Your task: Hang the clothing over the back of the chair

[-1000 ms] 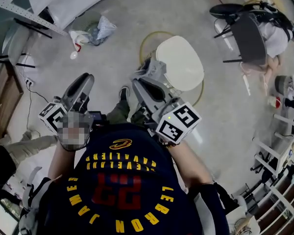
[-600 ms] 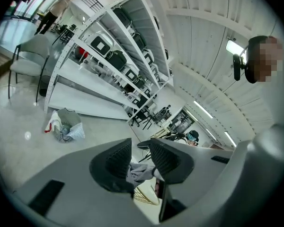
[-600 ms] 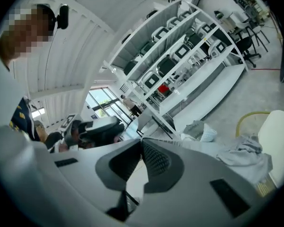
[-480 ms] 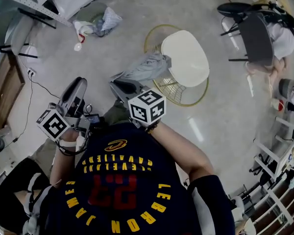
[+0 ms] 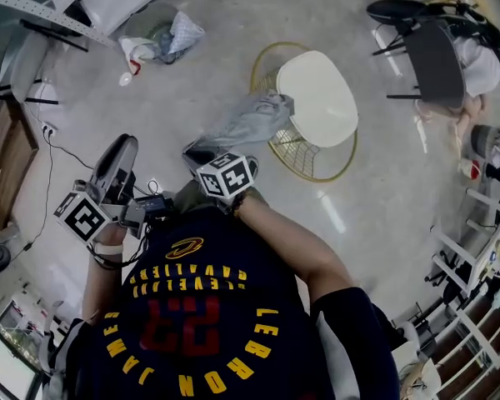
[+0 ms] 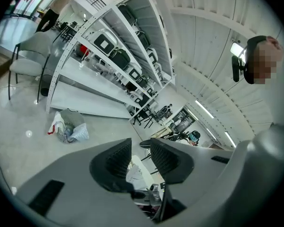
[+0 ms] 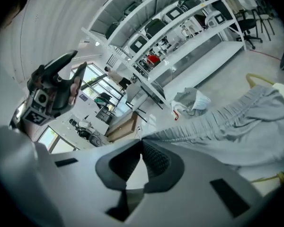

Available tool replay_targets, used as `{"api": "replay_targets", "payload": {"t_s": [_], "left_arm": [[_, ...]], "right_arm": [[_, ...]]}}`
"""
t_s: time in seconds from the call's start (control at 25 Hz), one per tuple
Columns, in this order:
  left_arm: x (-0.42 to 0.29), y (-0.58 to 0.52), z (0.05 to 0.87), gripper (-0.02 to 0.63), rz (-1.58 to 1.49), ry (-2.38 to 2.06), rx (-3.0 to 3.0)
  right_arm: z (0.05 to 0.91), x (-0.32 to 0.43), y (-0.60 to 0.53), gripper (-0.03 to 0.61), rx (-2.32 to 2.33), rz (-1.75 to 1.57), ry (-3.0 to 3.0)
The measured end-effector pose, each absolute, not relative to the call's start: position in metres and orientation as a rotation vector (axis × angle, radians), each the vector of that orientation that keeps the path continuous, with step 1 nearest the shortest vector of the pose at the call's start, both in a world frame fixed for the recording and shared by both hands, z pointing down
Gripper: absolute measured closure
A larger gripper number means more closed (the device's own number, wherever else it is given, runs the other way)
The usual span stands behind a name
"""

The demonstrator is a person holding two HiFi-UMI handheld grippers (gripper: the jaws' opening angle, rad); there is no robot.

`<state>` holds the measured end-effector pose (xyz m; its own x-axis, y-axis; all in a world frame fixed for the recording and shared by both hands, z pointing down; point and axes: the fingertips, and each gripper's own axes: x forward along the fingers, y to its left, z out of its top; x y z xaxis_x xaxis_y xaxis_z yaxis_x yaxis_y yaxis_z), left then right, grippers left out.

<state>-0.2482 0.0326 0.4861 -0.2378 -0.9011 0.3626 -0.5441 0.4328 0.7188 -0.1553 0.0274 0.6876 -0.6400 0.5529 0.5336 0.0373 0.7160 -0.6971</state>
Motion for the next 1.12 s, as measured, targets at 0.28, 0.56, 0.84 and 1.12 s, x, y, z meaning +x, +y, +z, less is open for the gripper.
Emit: {"api": "replay_targets", "payload": {"t_s": [0.28,0.56,0.84,1.12], "left_arm": [[-0.289,0.044,0.499,0.485,-0.519,-1.897,1.201],[-0.31,0.023,0.508,0.485,-0.434,-1.838,1.275],[-0.311,0.005,0.51,0.485,-0.405,-1.796,1.34],[-0.289,-0.022,0.5,0.485,-0.43,-1.744,1.415]], "right_arm": [[0.746,-0.176,0.06,0.56,-0.444,0.907,-1.99],[0.836,-0.165,0.027,0.559,-0.179,0.786,-1.943],[0.849,-0.164,0.011,0.33,-0.052,0.788,-1.943],[0.804,-0.152,-0.008,0.32,-0.036,0.815,-2.021]]}}
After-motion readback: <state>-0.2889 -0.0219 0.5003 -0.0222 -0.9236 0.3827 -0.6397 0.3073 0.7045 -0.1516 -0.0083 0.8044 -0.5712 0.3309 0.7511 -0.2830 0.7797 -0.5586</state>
